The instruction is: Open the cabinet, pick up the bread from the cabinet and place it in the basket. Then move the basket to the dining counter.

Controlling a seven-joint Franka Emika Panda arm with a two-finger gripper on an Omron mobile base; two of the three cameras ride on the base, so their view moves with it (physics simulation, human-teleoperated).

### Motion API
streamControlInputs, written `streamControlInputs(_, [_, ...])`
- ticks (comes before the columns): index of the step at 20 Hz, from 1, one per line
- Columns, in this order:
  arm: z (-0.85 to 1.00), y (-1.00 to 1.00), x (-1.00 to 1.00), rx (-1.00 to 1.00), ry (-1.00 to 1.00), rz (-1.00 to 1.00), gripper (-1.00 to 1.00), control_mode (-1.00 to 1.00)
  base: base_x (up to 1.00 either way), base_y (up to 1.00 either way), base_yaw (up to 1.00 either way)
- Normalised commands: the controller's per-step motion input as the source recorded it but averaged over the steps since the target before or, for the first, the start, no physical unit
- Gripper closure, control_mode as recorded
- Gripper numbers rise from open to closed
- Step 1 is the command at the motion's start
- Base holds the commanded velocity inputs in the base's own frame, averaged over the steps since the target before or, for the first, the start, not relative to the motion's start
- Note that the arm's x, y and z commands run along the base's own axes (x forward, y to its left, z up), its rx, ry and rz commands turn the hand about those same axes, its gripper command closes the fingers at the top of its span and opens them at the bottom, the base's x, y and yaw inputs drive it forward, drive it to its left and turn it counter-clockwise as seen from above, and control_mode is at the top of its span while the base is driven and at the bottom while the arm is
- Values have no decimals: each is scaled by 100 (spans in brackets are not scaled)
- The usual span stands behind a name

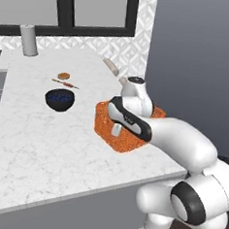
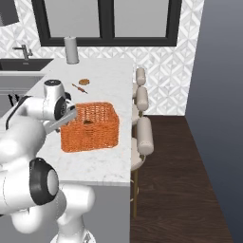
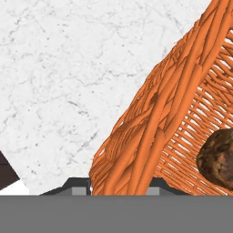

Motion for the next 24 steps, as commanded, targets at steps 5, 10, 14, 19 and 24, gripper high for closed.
streamControlInputs(5, [-28,12,100,3,0,12,100,-100,0,0,0])
streamControlInputs(10, [-48,27,94,0,-3,0,100,-100,0,0,0])
streamControlInputs(14, [-41,34,46,-2,0,0,100,-100,0,0,0])
streamControlInputs(19, [-39,10,21,-2,3,0,100,-100,0,0,0])
streamControlInputs(24, [-13,0,10,-1,8,0,-100,-100,0,0,0])
